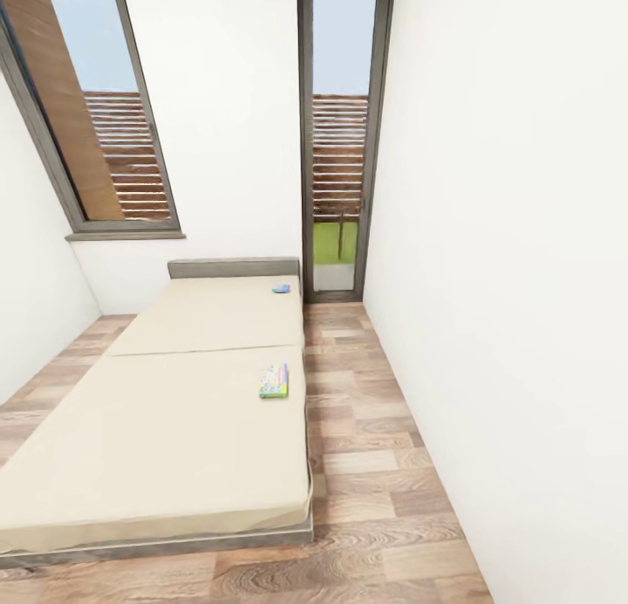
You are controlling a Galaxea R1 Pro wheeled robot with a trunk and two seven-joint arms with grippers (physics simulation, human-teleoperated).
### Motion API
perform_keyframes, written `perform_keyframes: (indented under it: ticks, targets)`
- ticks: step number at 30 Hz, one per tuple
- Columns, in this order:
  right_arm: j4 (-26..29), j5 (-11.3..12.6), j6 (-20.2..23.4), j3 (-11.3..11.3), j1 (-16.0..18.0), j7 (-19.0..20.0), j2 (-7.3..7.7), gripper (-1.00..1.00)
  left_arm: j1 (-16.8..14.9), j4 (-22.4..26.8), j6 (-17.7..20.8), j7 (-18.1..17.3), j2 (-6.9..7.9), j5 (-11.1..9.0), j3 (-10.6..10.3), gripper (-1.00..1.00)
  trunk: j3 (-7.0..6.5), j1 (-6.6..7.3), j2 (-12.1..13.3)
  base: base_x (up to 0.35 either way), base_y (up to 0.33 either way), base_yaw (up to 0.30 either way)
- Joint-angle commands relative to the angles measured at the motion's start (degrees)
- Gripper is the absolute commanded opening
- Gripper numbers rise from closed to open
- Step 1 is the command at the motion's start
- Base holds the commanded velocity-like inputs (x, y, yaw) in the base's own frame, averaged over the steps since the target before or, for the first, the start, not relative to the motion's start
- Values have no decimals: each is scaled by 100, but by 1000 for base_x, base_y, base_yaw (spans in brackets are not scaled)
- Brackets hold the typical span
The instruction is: Put all the toys in the child's room - the three board games (two on the bed and one on the table), the two jigsaw puzzles on the table, and the tennis ball on the table - inside the toy box on the table in the child's room.
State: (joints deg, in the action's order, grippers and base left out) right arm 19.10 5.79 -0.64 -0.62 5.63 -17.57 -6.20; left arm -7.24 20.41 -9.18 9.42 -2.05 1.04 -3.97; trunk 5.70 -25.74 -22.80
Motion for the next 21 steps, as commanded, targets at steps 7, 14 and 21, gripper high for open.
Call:
perform_keyframes:
  ticks: [7, 14, 21]
  targets:
    - [6, 54, -7, -5, -1, -9, -4, 100, -4, -23, -102, 57, 3, 10, -42, 100, 12, -4, -11, 73, -97, 0]
    - [6, 54, -7, -1, 0, -9, -4, 100, -5, -28, -117, 58, 3, 10, -42, 100, 12, -4, -11, 21, -18, 0]
    - [6, 54, -7, 0, -1, -9, -10, 100, -5, -28, -119, 59, 5, 10, -42, 100, 12, -4, -11, 119, -90, 0]
